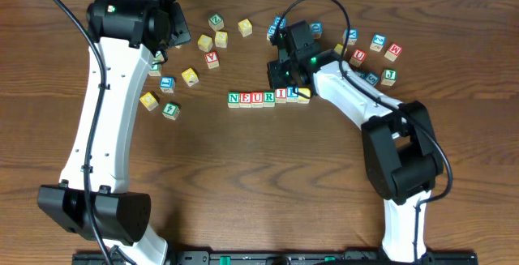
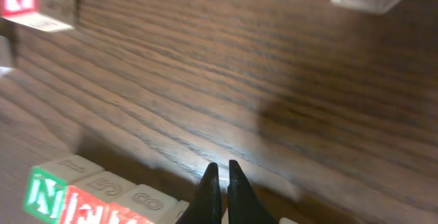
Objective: Spell out NEURIPS
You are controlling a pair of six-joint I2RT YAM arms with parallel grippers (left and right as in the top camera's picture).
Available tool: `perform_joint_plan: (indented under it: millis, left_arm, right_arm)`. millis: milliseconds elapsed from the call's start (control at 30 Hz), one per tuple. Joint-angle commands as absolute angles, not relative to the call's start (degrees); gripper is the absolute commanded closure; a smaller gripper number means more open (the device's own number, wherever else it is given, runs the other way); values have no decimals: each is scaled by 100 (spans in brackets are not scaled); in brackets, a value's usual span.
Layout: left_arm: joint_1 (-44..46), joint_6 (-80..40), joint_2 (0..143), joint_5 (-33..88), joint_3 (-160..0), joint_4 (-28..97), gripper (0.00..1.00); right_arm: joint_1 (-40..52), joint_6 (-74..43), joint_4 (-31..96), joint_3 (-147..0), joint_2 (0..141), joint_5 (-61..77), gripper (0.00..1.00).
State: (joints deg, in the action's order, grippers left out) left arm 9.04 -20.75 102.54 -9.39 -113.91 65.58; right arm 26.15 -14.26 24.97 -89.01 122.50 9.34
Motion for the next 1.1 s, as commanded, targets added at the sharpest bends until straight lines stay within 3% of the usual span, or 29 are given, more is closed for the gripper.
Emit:
perform_joint_plan:
  millis: [0,1067]
  left_arm:
    - [869,-2045,10298,-1013,-11369,6528,43]
    - [869,-2045,10298,-1013,-11367,6493,43]
  right_arm:
    - [2679,-1540,2554,-8923,12324,888,99]
    - [2729,-1822,3035,-8943,12429,801,99]
